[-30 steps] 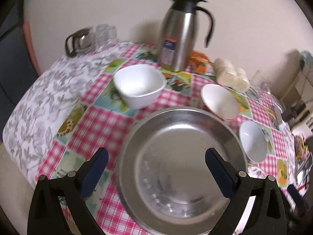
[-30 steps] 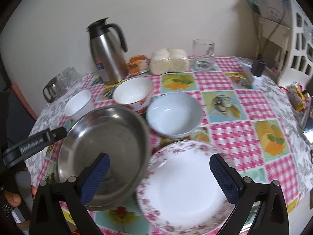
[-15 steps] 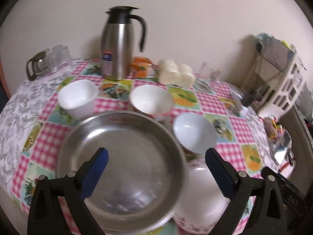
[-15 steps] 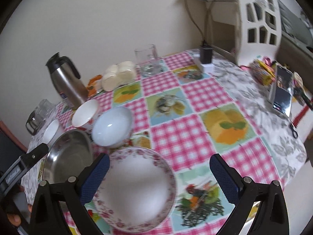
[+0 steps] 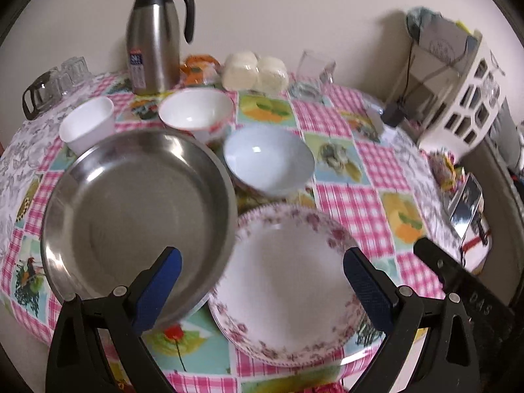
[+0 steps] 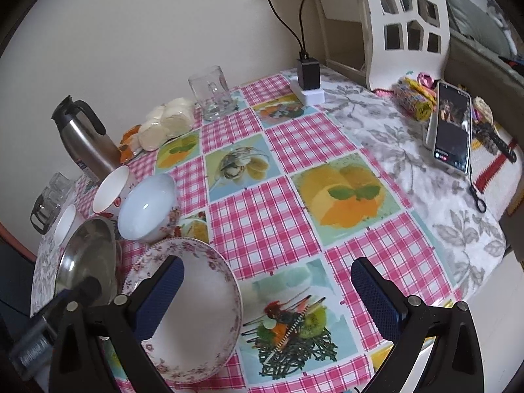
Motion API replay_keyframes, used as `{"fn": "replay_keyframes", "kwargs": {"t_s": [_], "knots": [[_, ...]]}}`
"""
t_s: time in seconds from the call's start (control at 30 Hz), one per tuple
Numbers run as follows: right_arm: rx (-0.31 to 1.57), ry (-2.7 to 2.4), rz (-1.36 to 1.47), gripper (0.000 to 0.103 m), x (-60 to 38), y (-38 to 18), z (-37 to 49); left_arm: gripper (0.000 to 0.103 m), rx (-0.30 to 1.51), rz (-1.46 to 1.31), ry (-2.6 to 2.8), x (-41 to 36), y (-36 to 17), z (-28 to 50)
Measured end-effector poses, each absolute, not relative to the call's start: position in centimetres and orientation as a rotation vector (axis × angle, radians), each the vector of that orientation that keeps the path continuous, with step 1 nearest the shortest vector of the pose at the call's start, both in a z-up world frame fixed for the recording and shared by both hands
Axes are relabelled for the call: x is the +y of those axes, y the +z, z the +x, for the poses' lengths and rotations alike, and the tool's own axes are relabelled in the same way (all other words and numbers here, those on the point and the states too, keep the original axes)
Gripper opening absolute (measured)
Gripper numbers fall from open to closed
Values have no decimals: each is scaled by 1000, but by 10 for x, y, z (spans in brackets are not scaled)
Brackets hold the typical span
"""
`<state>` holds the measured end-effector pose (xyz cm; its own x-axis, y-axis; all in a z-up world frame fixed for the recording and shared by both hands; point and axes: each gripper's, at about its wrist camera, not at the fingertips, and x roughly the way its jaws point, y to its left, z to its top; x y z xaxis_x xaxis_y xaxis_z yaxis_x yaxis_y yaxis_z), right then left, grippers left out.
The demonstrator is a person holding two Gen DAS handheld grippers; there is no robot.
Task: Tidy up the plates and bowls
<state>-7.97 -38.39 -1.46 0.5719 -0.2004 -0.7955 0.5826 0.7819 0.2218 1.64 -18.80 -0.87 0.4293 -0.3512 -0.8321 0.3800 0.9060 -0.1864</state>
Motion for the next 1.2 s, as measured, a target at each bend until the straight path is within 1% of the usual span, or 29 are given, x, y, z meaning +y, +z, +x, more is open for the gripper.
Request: {"fn": "replay_keyframes", "kwargs": {"t_s": [0.17,0.23,0.3,0.33,0.37,0.43,0.5,0.7,0.77,0.9,0.97,1.03,1.1,1.2], "knots": [[859,-466,557,103,-388,-25,-80,97,1091,63,-491,-199,-22,6],[859,-454,562,103,-387,-28,-77,93,1113,65,-492,-201,-26,4],[865,-448,560,101,-385,-31,-75,92,1146,58,-483,-201,-32,2],[870,-449,564,97,-385,-34,-73,91,1155,60,-477,-201,-35,1],[876,-446,572,91,-385,-36,-72,90,1167,64,-468,-201,-38,0],[895,-426,611,86,-386,-45,-69,83,1185,63,-459,-200,-42,0],[908,-406,634,84,-386,-51,-66,83,1204,46,-454,-198,-45,0],[970,-370,652,71,-379,-70,-55,83,1219,29,-401,-186,-47,1],[982,-356,665,63,-378,-75,-53,83,1230,15,-389,-182,-48,2],[1007,-338,677,60,-374,-83,-49,83,1245,-4,-369,-176,-52,4],[1016,-330,675,52,-371,-86,-47,83,1248,-10,-359,-174,-54,5],[1025,-319,674,48,-369,-89,-45,83,1253,-17,-351,-172,-56,6],[1034,-312,681,46,-368,-94,-44,83,1267,-31,-337,-169,-59,8],[1051,-313,688,41,-368,-100,-42,83,1282,-35,-325,-168,-65,10]]}}
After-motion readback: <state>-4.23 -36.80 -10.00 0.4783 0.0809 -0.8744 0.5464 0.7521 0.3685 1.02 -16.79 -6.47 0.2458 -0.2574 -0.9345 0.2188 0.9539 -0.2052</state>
